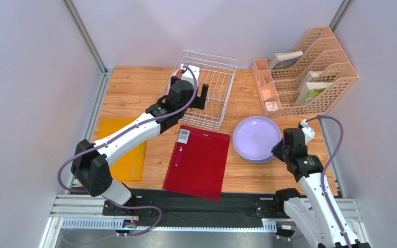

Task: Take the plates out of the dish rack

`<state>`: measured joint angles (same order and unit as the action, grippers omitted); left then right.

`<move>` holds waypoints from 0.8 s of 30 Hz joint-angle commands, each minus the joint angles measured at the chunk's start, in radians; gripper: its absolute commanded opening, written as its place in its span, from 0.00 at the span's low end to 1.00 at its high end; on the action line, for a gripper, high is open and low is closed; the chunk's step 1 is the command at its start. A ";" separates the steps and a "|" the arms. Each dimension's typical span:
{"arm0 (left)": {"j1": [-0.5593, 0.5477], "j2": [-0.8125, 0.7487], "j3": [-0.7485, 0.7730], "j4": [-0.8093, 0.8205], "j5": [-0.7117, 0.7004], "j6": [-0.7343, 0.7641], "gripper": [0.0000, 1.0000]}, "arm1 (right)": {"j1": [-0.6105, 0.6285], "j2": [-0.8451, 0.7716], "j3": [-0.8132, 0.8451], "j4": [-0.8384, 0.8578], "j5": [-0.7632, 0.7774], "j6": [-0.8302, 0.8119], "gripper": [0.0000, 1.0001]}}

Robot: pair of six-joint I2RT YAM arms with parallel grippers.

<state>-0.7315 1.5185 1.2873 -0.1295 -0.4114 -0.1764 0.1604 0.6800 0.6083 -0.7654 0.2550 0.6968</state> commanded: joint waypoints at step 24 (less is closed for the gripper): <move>0.003 -0.035 0.003 0.048 0.000 -0.008 0.98 | -0.002 0.035 0.004 0.095 0.021 0.023 0.00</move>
<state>-0.7315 1.5154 1.2812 -0.1146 -0.4129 -0.1768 0.1604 0.7238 0.5869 -0.7364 0.2604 0.7101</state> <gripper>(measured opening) 0.982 0.027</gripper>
